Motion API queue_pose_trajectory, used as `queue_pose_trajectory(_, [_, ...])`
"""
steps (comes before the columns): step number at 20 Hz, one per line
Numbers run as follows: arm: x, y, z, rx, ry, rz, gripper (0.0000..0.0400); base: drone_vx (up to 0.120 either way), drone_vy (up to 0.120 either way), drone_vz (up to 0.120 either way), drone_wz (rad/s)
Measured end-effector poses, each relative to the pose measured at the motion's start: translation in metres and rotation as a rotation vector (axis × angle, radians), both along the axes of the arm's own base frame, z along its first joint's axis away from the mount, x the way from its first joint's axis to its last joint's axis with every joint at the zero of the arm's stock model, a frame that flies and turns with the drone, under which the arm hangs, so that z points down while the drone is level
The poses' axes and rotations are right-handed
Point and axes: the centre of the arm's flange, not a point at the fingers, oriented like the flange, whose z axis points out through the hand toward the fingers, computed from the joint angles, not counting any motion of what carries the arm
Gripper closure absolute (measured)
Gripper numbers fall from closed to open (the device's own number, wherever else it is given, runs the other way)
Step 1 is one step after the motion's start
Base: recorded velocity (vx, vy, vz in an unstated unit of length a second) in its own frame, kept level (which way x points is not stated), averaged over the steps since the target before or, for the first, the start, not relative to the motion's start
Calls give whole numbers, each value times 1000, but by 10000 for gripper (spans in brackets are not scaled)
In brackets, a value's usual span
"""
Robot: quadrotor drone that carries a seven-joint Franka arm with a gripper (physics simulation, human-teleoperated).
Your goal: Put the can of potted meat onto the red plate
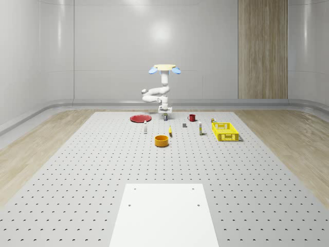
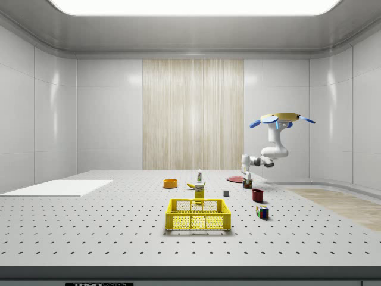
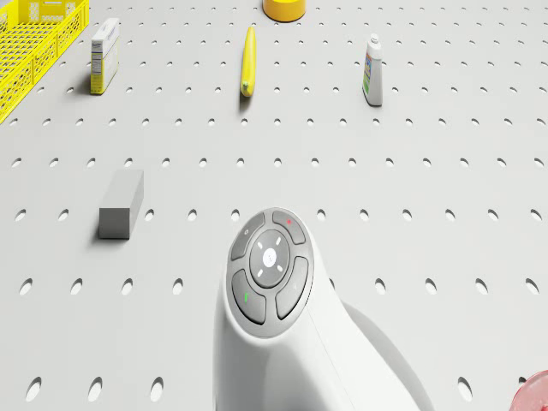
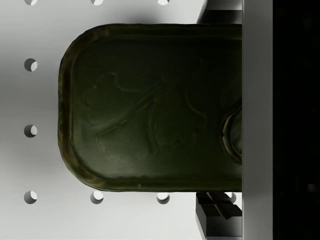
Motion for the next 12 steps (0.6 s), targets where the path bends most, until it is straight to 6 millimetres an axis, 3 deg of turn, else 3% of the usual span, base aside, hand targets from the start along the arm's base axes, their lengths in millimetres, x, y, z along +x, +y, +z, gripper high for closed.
queue_pose_trajectory(1, [0, 0, 0, 0, 0, 0, 0, 0, 0, 0, 0])
queue_pose_trajectory(3, [-1, 0, 0, 0, 0, 0, 58, 0, 0, 0, 0])
queue_pose_trajectory(5, [-1, 0, 1, -2, 1, -10, 78, 0, 0, 0, 0])
queue_pose_trajectory(12, [-2, 0, 1, -4, 1, -19, 108, 0, 0, 0, 0])
